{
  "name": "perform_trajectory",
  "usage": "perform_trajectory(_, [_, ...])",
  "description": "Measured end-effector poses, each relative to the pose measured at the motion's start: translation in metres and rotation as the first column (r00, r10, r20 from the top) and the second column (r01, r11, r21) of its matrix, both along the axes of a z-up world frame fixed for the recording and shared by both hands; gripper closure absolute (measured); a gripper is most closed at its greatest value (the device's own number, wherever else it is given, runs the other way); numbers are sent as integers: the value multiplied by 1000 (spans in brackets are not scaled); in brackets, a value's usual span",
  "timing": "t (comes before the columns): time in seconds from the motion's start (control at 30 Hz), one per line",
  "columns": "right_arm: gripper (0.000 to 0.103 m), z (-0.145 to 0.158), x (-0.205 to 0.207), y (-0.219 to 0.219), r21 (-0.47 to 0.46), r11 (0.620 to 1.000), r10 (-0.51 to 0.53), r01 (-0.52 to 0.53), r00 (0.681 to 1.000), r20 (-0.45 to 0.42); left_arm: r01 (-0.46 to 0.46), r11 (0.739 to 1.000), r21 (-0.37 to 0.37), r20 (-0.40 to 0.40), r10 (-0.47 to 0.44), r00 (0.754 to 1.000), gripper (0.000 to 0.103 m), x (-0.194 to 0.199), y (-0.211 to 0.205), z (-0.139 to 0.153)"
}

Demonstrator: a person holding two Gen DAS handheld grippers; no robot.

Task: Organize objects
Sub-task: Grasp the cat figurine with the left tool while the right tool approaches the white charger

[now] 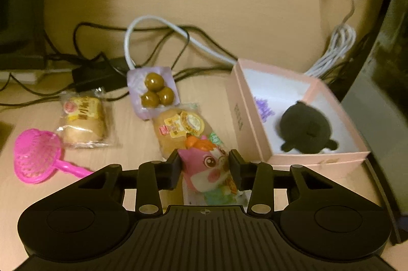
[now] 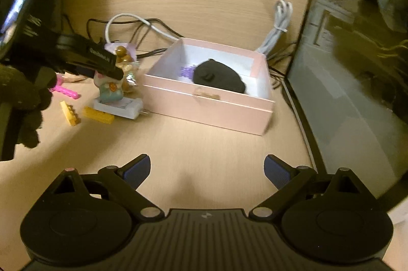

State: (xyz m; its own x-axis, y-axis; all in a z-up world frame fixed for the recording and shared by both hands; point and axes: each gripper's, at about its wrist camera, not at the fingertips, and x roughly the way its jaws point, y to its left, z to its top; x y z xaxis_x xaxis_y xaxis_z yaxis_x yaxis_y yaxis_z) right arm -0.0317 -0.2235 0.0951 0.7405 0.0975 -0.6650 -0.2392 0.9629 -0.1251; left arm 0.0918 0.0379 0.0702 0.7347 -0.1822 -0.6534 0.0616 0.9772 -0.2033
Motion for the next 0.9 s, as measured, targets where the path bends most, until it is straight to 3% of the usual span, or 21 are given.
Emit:
perform_trajectory(0.27, [0, -8, 19, 46, 60, 993, 98, -98, 995, 0, -24, 995, -93, 36, 28, 999, 60, -65, 44, 25])
perform_trajectory(0.6, [0, -35, 87, 125, 163, 984, 89, -69, 989, -122, -146, 975, -166, -74, 136, 988, 60, -133, 94, 3])
perform_trajectory(0.9, [2, -70, 120, 161, 93, 994, 81, -63, 975, -206, -229, 951, -206, -109, 210, 972, 60, -165, 122, -7])
